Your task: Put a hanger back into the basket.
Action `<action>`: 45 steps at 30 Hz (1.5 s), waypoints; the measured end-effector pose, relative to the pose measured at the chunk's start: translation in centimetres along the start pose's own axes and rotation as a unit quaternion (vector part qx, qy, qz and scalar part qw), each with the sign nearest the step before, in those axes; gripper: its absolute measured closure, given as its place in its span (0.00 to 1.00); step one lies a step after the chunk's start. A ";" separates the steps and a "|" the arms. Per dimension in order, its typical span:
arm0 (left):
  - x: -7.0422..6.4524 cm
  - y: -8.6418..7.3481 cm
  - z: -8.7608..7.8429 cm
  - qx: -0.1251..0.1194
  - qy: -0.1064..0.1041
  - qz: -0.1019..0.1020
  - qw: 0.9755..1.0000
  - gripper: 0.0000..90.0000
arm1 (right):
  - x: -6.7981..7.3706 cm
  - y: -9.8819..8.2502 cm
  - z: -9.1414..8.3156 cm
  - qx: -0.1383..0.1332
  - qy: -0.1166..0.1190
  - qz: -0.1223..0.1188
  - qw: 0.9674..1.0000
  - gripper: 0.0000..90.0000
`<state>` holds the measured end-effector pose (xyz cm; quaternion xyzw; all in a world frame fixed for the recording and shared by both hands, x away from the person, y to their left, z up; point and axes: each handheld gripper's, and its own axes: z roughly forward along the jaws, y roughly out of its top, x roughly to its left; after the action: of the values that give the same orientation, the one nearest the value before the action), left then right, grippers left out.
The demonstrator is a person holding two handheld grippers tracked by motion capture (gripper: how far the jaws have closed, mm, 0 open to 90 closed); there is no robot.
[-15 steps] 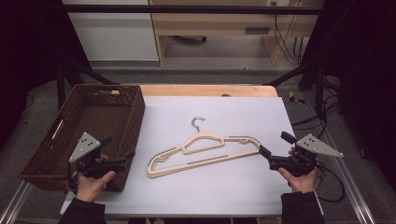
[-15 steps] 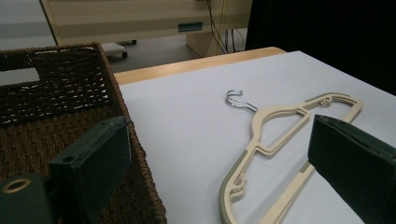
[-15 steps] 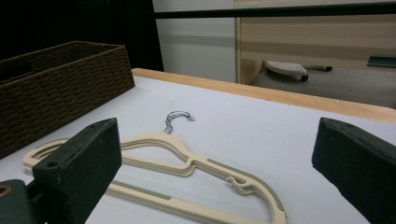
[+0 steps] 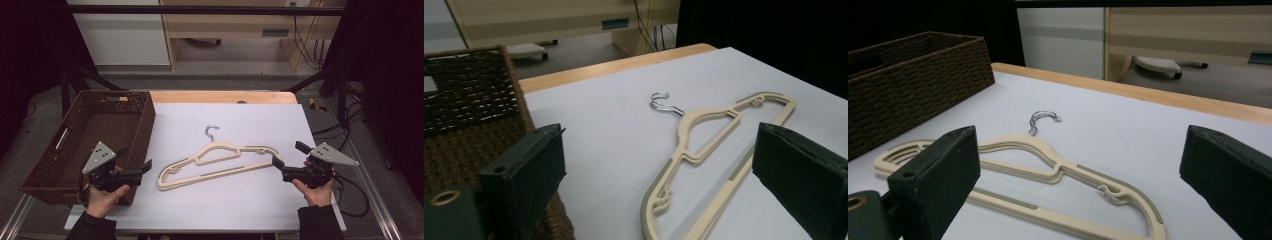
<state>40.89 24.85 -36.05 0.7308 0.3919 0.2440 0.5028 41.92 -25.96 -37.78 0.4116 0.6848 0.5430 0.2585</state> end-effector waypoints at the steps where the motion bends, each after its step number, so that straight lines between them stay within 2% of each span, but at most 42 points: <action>1: 0.0 0.0 0.0 0.000 0.000 0.000 1.000 0.07 | 0.0 0.0 0.0 0.000 0.000 0.000 1.000 0.03; 3: -0.7 0.3 0.9 0.017 -0.011 0.009 1.000 0.07 | 0.1 -0.1 0.2 0.005 0.002 -0.004 1.000 0.03; 4: -0.7 0.3 0.9 0.017 -0.011 0.009 1.000 0.07 | 0.1 -0.1 0.3 0.007 0.003 -0.004 1.000 0.03; 5: -1.2 0.5 1.8 0.029 -0.019 0.018 0.999 0.07 | 0.2 0.0 0.3 0.006 0.003 -0.003 1.000 0.03; 7: -1.5 0.5 2.2 0.037 -0.021 0.022 0.999 0.07 | 0.2 -0.1 0.3 0.007 0.004 -0.003 1.000 0.03; 8: -1.9 0.5 3.3 0.051 -0.023 0.029 0.998 0.07 | 0.2 -0.1 0.3 0.007 0.004 -0.003 1.000 0.03; 9: -1.9 0.5 3.3 0.051 -0.023 0.029 0.998 0.08 | 0.2 -0.1 0.3 0.007 0.004 -0.003 1.000 0.03; 14: -2.6 0.3 5.7 0.092 -0.029 0.041 0.995 0.08 | 0.2 -0.1 0.3 0.007 0.007 -0.003 1.000 0.03; 17: -3.0 0.2 7.0 0.116 -0.035 0.052 0.991 0.09 | 0.2 -0.1 0.4 0.008 0.009 -0.003 1.000 0.03; 18: -3.3 0.1 8.2 0.130 -0.039 0.049 0.990 0.09 | 0.2 -0.1 0.5 0.008 0.008 -0.004 1.000 0.03; 19: -3.3 0.1 8.2 0.130 -0.039 0.049 0.990 0.10 | 0.2 -0.1 0.5 0.008 0.008 -0.004 1.000 0.03; 21: -3.6 -0.1 10.0 0.153 -0.037 0.057 0.986 0.10 | 0.3 -0.1 0.5 0.008 0.010 -0.004 1.000 0.03; 22: -3.6 -0.1 10.0 0.153 -0.037 0.057 0.986 0.10 | 0.3 -0.1 0.5 0.008 0.010 -0.004 1.000 0.03; 26: -3.2 -0.6 12.2 0.184 -0.033 0.054 0.981 0.12 | 0.3 -0.2 0.6 0.012 0.011 -0.007 1.000 0.03; 27: -2.8 -0.8 13.2 0.202 -0.026 0.054 0.978 0.13 | 0.4 -0.2 0.7 0.012 0.011 -0.006 1.000 0.03; 28: -2.8 -0.8 13.2 0.202 -0.026 0.054 0.978 0.14 | 0.4 -0.2 0.7 0.012 0.011 -0.006 1.000 0.03; 32: -2.2 -1.5 15.0 0.230 -0.013 0.055 0.972 0.18 | 0.4 -0.3 0.9 0.015 0.012 -0.007 1.000 0.03; 34: -2.1 -1.7 15.3 0.233 -0.010 0.052 0.971 0.20 | 0.4 -0.3 0.9 0.015 0.012 -0.008 1.000 0.03; 36: -1.6 -2.1 16.2 0.243 -0.013 0.044 0.969 0.25 | 0.5 -0.3 0.9 0.016 0.013 -0.007 1.000 0.03; 39: -1.4 -2.4 16.6 0.249 -0.013 0.050 0.967 0.33 | 0.4 -0.3 0.9 0.016 0.014 -0.008 1.000 0.03; 40: -1.3 -2.5 16.8 0.252 -0.015 0.050 0.966 0.33 | 0.4 -0.3 0.9 0.016 0.014 -0.008 1.000 0.03; 41: -1.2 -2.8 17.2 0.258 -0.022 0.053 0.965 0.37 | 0.4 -0.3 0.9 0.017 0.015 -0.008 1.000 0.03; 42: -1.2 -2.8 17.2 0.258 -0.022 0.053 0.965 0.39 | 0.4 -0.3 1.0 0.017 0.015 -0.008 1.000 0.03; 44: -1.2 -3.0 17.6 0.266 -0.019 0.063 0.962 0.41 | 0.4 -0.3 1.0 0.019 0.015 -0.008 1.000 0.03; 45: -1.1 -3.1 17.7 0.269 -0.021 0.069 0.960 0.46 | 0.5 -0.3 1.0 0.019 0.015 -0.007 1.000 0.03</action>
<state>52.52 14.87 -45.53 0.8694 0.3807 0.1484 0.2777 42.41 -25.05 -38.36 0.4032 0.7018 0.5342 0.2440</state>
